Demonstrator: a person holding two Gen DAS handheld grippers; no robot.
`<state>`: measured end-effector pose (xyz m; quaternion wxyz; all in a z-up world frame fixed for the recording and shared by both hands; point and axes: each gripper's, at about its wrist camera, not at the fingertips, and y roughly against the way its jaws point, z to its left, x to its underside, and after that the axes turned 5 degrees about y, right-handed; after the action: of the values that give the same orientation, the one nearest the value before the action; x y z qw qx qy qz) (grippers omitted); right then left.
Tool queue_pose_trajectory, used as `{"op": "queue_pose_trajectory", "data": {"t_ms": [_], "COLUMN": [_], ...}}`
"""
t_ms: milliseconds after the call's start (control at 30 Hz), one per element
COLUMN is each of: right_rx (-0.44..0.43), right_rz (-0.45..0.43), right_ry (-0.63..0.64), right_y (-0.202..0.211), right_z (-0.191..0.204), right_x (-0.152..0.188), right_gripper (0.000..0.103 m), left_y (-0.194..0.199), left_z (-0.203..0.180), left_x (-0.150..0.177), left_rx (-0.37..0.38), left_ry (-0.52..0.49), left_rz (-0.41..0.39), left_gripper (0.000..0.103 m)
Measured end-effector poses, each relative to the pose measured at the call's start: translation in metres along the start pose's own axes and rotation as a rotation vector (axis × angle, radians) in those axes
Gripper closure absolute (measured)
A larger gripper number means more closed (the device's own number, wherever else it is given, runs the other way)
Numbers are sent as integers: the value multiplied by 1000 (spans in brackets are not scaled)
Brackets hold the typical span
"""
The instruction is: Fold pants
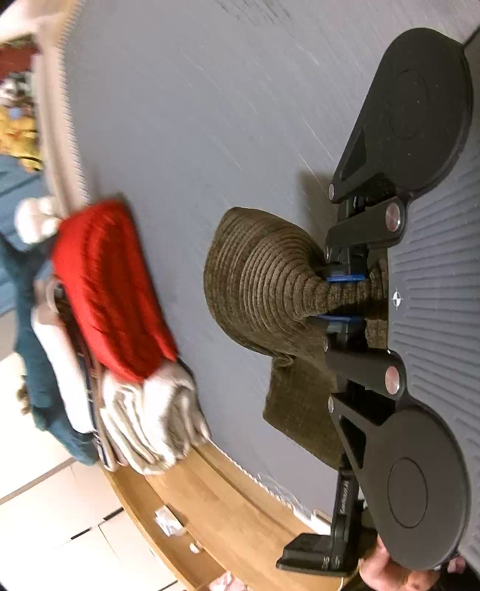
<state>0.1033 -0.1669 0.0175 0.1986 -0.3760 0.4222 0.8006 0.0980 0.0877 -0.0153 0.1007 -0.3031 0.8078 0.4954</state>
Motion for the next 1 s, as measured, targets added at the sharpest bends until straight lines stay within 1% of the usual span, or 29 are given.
{"op": "queue_pose_trajectory", "data": {"t_ms": [100, 167, 200, 233, 267, 300, 333, 367, 400, 433, 500, 567, 600, 633, 700, 733, 767, 800, 833, 867, 900, 933, 1000], "right_rx": [61, 109, 143, 163, 182, 210, 258, 327, 392, 416, 396, 347, 302, 258, 171, 140, 118, 103, 93, 100, 97, 97, 94], "right_rz": [-41, -60, -68, -68, -58, -29, 1, 20, 1, -16, -59, -72, -64, -53, -9, 23, 69, 146, 250, 343, 356, 344, 319], "right_ry": [-11, -4, 14, 25, 28, 30, 36, 44, 63, 83, 116, 149, 172, 192, 254, 286, 320, 353, 381, 420, 447, 456, 424], "right_y": [23, 32, 34, 33, 29, 23, 17, 13, 14, 16, 25, 30, 30, 29, 24, 23, 19, 11, 0, -11, -13, -11, -5], "right_z": [-28, -44, -51, -56, -63, -71, -76, -81, -82, -81, -75, -67, -60, -54, -43, -42, -38, -35, -36, -39, -38, -37, -35], "right_x": [-5, -4, -3, -1, 2, 6, 8, 10, 11, 10, 6, 7, 9, 11, 20, 27, 35, 44, 55, 69, 75, 76, 68], "right_gripper": [87, 87, 87, 87, 86, 84, 78, 74, 72, 65, 53, 50, 50, 50, 51, 51, 51, 51, 51, 51, 51, 51, 51], "left_y": [-10, -15, -17, -20, -17, -15, -10, -2, 6, 17, 32, 39, 40, 37, 26, 15, 4, -9, -20, -23, -21, -17, -2], "left_z": [-31, -48, -52, -57, -61, -65, -67, -69, -72, -75, -85, -95, -95, -100, -102, -98, -95, -89, -88, -85, -86, -88, -92], "left_x": [9, 10, 10, 10, 12, 13, 14, 15, 16, 19, 28, 38, 41, 48, 58, 64, 71, 83, 88, 97, 98, 95, 89], "left_rx": [41, 52, 39, -5, -71, -127, -157, -168, -164, -138, -62, 9, 30, 43, 42, 19, -25, -100, -157, -161, -154, -158, -164], "left_ry": [-58, -91, -86, -93, -116, -141, -159, -165, -169, -182, -234, -333, -379, -436, -516, -551, -578, -634, -696, -743, -753, -737, -719], "left_rz": [-41, -80, -91, -104, -131, -163, -197, -229, -255, -279, -292, -271, -250, -216, -134, -39, 66, 148, 189, 208, 197, 182, 122], "left_gripper": [55, 54, 49, 44, 40, 37, 37, 37, 37, 37, 37, 37, 39, 46, 53, 55, 55, 55, 54, 54, 55, 55, 55]}}
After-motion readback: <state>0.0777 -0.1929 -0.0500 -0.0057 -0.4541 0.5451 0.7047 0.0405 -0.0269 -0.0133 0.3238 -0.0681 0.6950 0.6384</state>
